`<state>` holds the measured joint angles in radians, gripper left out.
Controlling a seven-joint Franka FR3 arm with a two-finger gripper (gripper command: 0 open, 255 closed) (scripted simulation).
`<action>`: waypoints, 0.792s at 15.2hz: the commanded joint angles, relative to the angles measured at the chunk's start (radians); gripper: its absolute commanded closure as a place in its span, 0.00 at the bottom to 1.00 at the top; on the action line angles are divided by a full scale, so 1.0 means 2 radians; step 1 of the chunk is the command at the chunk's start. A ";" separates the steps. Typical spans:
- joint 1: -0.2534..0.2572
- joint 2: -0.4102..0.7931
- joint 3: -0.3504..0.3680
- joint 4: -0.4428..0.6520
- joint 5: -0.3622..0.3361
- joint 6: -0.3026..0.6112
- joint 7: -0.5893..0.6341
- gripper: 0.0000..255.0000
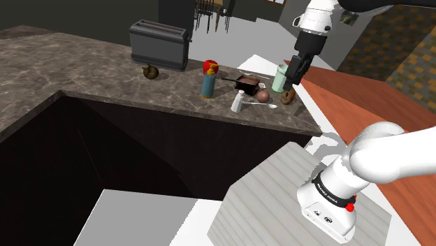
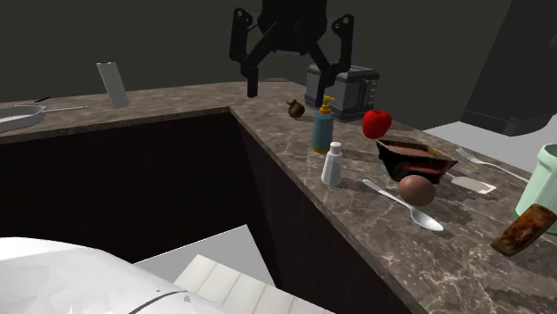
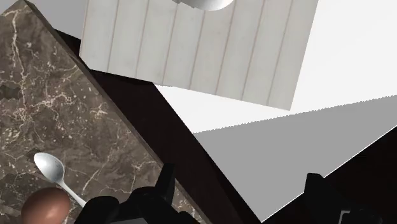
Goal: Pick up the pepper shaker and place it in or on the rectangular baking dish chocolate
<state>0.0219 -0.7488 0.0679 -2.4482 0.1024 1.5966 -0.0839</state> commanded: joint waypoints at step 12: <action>-0.037 0.186 0.004 0.039 0.001 0.170 0.058 0.00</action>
<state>-0.0459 -0.4118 0.0764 -2.3795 0.1041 1.9059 0.0206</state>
